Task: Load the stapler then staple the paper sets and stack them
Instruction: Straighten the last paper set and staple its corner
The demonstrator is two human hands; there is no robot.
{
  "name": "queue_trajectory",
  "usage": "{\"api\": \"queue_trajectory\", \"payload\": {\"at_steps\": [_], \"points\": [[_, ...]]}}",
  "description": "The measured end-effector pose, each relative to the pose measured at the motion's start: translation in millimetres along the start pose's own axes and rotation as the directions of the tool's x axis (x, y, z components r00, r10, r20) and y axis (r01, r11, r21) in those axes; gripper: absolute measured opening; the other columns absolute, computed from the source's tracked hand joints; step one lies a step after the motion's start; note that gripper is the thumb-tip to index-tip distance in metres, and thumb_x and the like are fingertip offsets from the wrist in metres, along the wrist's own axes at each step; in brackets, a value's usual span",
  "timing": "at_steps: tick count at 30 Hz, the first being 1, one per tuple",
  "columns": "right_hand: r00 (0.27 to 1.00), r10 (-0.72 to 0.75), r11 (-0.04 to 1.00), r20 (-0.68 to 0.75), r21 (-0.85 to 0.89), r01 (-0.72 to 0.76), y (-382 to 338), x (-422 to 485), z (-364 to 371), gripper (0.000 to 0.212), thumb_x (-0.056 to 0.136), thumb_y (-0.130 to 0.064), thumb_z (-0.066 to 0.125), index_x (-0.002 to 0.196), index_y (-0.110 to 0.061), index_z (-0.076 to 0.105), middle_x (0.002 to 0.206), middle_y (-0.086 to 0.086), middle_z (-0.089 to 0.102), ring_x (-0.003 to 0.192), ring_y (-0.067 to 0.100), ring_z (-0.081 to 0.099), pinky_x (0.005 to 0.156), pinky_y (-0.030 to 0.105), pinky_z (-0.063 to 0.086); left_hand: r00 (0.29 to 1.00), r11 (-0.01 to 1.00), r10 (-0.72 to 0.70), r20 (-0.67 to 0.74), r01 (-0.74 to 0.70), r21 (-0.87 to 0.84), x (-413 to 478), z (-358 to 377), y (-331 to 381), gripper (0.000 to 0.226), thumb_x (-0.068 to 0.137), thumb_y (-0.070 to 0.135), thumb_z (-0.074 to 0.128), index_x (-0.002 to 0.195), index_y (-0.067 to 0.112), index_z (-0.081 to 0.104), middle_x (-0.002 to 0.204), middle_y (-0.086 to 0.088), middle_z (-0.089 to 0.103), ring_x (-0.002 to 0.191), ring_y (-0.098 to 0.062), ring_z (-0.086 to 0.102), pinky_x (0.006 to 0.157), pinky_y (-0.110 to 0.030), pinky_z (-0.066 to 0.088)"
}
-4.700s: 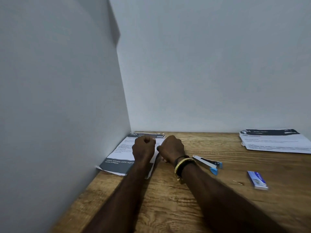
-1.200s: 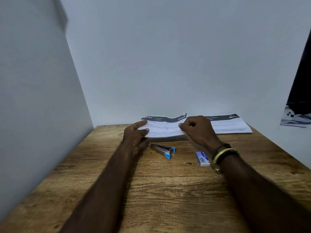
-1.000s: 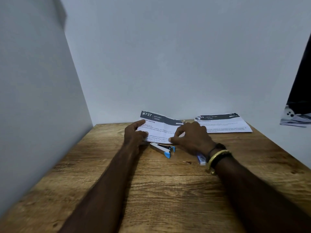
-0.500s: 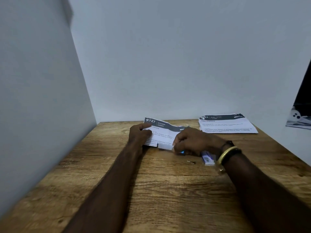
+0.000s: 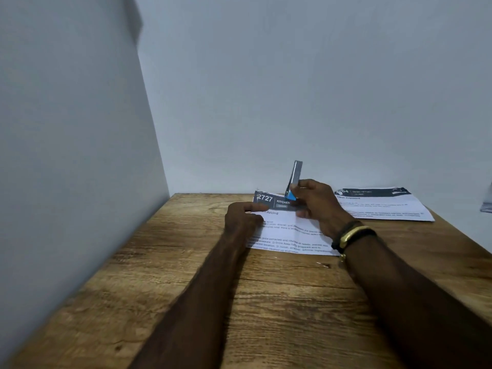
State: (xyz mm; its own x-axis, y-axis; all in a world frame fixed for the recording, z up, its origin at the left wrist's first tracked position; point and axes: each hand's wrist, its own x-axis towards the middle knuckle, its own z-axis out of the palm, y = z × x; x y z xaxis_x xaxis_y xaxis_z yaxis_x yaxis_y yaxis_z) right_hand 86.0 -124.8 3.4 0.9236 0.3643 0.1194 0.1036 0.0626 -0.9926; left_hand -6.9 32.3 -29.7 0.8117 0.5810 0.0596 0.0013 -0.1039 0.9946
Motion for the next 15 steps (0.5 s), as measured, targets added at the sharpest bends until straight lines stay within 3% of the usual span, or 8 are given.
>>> {"api": "queue_trajectory", "payload": {"at_steps": [4, 7, 15], "points": [[0.989, -0.052, 0.998, -0.136, -0.027, 0.049, 9.8, 16.8, 5.8, 0.011, 0.097, -0.022, 0.07, 0.106, -0.017, 0.074, 0.083, 0.005, 0.068, 0.066, 0.016, 0.056, 0.05, 0.026, 0.042, 1.0, 1.0, 0.01, -0.02, -0.011, -0.002, -0.1, 1.1, 0.6, 0.041, 0.053, -0.003, 0.062, 0.081, 0.019, 0.082, 0.099, -0.017, 0.078, 0.092, -0.039, 0.074, 0.087, -0.054, 0.061], [0.991, -0.071, 0.997, -0.114, -0.042, 0.067, 16.7, 21.5, 7.8, 0.011, 0.096, -0.021, 0.072, 0.105, -0.017, 0.075, 0.081, 0.004, 0.07, 0.058, 0.014, 0.055, 0.043, 0.024, 0.039, 0.999, 1.0, 0.013, -0.033, -0.013, 0.003, 1.0, 2.8, 2.8, 0.042, 0.049, 0.002, 0.06, 0.08, 0.02, 0.082, 0.096, -0.013, 0.079, 0.089, -0.036, 0.075, 0.085, -0.053, 0.062], [0.994, -0.092, 0.992, -0.055, -0.086, 0.087, 22.1, 26.7, 4.8, 0.014, 0.093, -0.022, 0.076, 0.1, -0.009, 0.075, 0.09, 0.011, 0.072, 0.058, 0.013, 0.052, 0.051, 0.025, 0.042, 0.998, 1.0, 0.016, -0.066, -0.015, 0.011, -1.7, 5.0, 3.5, 0.04, 0.064, -0.001, 0.062, 0.092, 0.016, 0.082, 0.104, -0.011, 0.078, 0.087, -0.032, 0.076, 0.082, -0.049, 0.064]]}}
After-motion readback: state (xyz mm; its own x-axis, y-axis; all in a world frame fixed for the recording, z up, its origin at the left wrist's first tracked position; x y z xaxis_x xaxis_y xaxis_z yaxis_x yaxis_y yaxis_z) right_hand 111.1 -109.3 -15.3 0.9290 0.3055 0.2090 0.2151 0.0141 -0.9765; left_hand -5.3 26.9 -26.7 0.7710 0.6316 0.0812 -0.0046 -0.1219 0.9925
